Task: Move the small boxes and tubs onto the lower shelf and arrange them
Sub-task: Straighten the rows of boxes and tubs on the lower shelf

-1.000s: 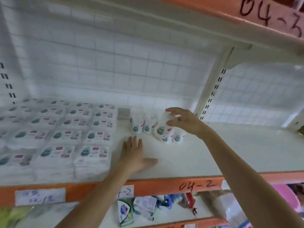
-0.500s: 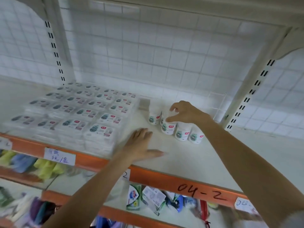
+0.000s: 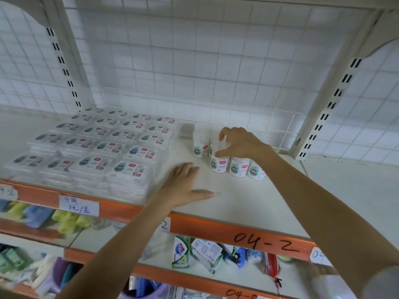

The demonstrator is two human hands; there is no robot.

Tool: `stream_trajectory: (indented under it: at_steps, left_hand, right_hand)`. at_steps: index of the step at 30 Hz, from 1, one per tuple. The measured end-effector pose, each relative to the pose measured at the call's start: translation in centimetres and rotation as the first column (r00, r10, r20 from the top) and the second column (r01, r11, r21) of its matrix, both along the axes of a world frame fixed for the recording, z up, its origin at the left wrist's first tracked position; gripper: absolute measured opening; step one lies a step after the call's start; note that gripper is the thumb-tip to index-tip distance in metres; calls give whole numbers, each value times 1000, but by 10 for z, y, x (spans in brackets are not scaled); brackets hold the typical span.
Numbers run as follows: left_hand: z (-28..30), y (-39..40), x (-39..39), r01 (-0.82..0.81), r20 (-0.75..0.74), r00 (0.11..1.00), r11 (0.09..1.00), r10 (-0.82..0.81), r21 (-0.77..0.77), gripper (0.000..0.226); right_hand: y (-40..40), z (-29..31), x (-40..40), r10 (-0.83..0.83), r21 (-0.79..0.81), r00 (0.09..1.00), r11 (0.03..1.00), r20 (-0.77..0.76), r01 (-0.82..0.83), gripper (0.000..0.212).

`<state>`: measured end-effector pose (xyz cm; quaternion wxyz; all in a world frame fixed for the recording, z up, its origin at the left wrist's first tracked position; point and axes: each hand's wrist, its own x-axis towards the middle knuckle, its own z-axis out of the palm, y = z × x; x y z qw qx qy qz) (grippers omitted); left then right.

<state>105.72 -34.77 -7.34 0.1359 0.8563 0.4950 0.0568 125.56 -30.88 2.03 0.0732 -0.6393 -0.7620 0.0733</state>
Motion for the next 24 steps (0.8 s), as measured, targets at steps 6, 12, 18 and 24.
stream_trajectory:
  at_steps: [6,12,18,24]
  left_hand:
    - [0,1,0,-1,19,1000,1000,1,2,105]
    - [7,6,3,-2,251,968,996,-21,91,82]
    - [46,29,42,45,420,889,946,-184,320,50]
    - [43,33,55,46,307,937,929,-168,367,35]
  right_hand:
    - [-2,-2,0,2,12,1000,1000,10,-2,54]
    - [-20,13,32,46,103,963,994,-267,-19,42]
    - [-47,-5,53,16,79,984,997,-180,-1,38]
    - [-55,-22,46,0,295,997,955,-73,21,31]
